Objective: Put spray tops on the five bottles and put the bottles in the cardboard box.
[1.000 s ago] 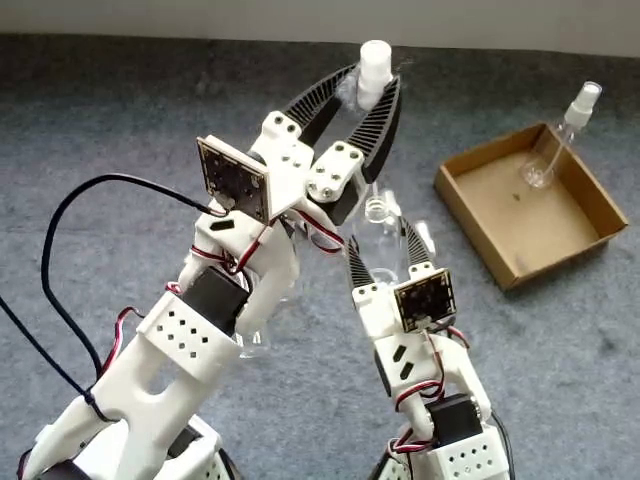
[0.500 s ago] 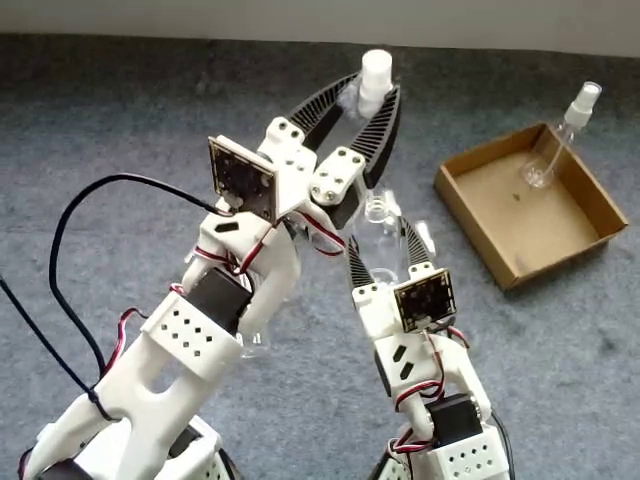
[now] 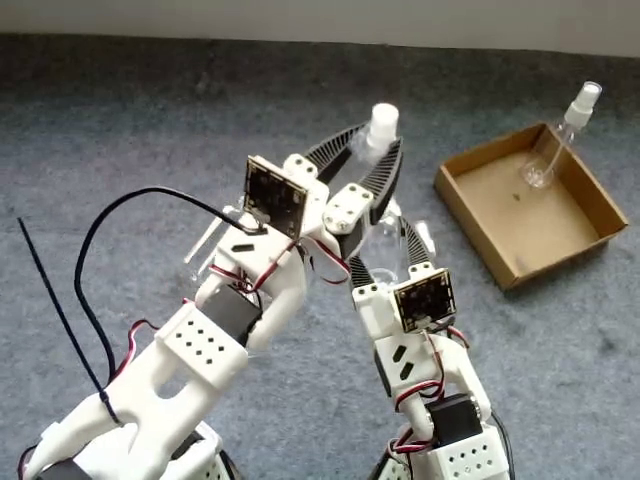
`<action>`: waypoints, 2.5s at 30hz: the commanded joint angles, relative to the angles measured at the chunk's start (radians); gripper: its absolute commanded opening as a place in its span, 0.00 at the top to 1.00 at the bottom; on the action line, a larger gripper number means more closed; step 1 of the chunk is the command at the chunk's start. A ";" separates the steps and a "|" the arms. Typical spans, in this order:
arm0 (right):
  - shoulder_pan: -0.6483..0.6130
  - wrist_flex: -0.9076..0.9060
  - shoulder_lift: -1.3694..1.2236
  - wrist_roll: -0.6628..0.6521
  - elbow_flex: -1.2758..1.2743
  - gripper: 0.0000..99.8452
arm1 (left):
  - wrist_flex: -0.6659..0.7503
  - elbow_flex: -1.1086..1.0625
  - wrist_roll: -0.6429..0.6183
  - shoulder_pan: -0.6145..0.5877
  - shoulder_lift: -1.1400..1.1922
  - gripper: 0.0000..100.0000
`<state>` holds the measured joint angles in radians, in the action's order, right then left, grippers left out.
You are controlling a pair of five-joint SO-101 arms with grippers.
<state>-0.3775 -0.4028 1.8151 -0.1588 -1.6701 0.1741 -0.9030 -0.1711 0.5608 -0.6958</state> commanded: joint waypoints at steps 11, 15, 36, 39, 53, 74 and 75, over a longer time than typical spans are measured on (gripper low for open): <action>-0.008 -0.001 0.025 -0.011 -0.099 0.86 | 0.020 -0.163 0.000 0.039 -0.065 0.96; -0.008 -0.001 0.025 -0.011 -0.099 0.86 | 0.020 -0.243 0.000 0.039 -0.174 0.96; -0.004 -0.001 0.025 -0.011 -0.099 0.86 | -0.077 -0.288 -0.002 0.065 -0.225 0.96; -0.004 -0.001 0.025 -0.011 -0.099 0.86 | -0.120 -0.288 -0.002 0.061 -0.225 0.96; -0.004 -0.002 0.025 -0.011 -0.099 0.86 | -0.311 -0.084 0.002 0.058 -0.193 0.95; -0.004 -0.004 0.025 -0.015 -0.099 0.86 | -0.477 0.094 0.005 0.056 0.025 0.95; -0.002 -0.004 0.025 -0.015 -0.099 0.86 | -0.489 0.094 0.005 0.056 0.024 0.95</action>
<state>-0.3728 -0.4135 1.8136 -0.1603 -1.6701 -0.2785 -0.8539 -0.1695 0.6099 -0.6728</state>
